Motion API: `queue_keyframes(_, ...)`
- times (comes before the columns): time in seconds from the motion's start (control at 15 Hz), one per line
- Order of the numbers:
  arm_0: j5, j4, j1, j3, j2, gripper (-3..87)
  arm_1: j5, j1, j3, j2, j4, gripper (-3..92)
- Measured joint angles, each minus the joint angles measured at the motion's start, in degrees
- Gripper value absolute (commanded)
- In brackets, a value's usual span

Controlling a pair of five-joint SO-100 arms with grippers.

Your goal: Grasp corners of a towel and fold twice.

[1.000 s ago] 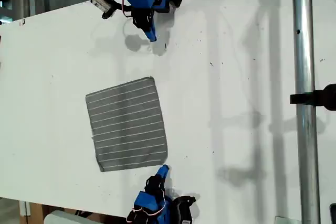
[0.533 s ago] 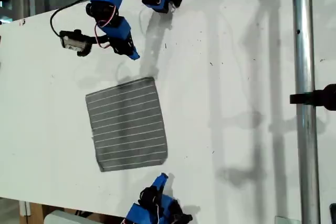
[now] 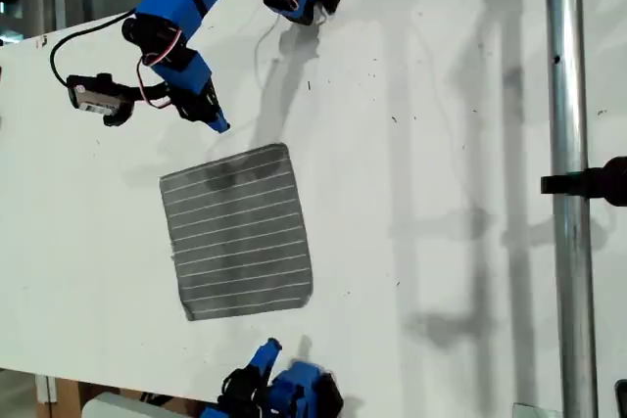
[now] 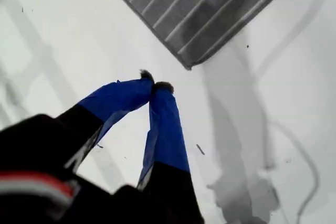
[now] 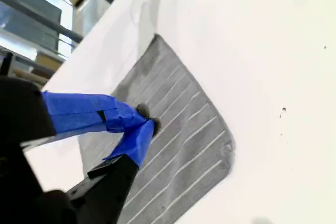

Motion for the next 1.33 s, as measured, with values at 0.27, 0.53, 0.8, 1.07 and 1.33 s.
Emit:
queue_keyframes(0.27, 1.6, 0.0, -0.8, -0.5, -0.7, 8.4, -5.2, -0.4, -0.1, -0.9, -0.1, 34.1)
queue_keyframes(0.53, 2.0, 0.0, -0.7, 1.7, -1.1, 9.4, -15.6, -0.5, 1.8, -6.2, -4.0, 34.9)
queue_keyframes(0.8, 1.5, 0.0, -0.7, 4.7, -0.8, 9.0, -23.6, 1.3, 8.4, -18.5, -13.6, 36.2)
queue_keyframes(1.07, 0.8, 0.0, -0.7, 5.8, -0.7, 8.5, -27.2, 3.0, 8.2, -34.1, -20.1, 34.5)
queue_keyframes(1.33, -0.3, 0.0, -0.8, 7.7, 0.2, 7.7, -28.9, 3.2, 6.6, -41.2, -21.4, 4.3)
